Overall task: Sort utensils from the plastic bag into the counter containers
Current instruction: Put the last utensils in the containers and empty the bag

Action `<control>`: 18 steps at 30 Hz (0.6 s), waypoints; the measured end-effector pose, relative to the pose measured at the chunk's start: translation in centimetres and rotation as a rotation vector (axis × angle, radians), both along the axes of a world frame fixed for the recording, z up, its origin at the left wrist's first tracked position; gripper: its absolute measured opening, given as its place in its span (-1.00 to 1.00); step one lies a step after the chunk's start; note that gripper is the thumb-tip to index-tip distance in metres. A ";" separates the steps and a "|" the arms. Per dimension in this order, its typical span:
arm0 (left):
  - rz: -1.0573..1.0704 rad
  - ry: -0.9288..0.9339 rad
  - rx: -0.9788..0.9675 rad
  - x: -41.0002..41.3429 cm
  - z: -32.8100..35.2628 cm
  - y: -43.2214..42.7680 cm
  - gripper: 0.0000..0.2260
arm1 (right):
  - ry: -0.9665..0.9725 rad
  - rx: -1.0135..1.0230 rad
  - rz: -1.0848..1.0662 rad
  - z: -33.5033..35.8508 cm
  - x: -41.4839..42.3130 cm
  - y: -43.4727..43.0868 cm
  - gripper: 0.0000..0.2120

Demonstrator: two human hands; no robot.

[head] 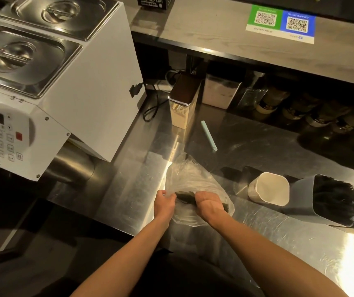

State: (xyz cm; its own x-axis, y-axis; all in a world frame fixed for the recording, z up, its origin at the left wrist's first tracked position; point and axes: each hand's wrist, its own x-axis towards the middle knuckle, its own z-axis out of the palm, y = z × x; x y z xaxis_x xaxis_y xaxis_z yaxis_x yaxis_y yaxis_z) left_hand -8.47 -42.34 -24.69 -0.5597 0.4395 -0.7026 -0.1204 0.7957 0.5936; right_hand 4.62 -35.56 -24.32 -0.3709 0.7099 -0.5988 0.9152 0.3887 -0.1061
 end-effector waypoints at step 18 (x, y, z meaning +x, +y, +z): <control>-0.012 -0.012 0.046 0.3 -0.1 -0.8 -0.79 | 0.024 -0.019 0.134 1.0 1.6 0.5 -0.77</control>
State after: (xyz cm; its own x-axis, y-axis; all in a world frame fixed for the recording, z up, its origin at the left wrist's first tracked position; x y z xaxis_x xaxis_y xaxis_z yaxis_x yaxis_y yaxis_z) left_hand -8.13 -43.09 -24.79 -0.5459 0.4777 -0.6883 -0.1184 0.7693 0.6278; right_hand 6.17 -35.08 -23.37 -0.4757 0.6418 -0.6015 0.8526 0.5046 -0.1359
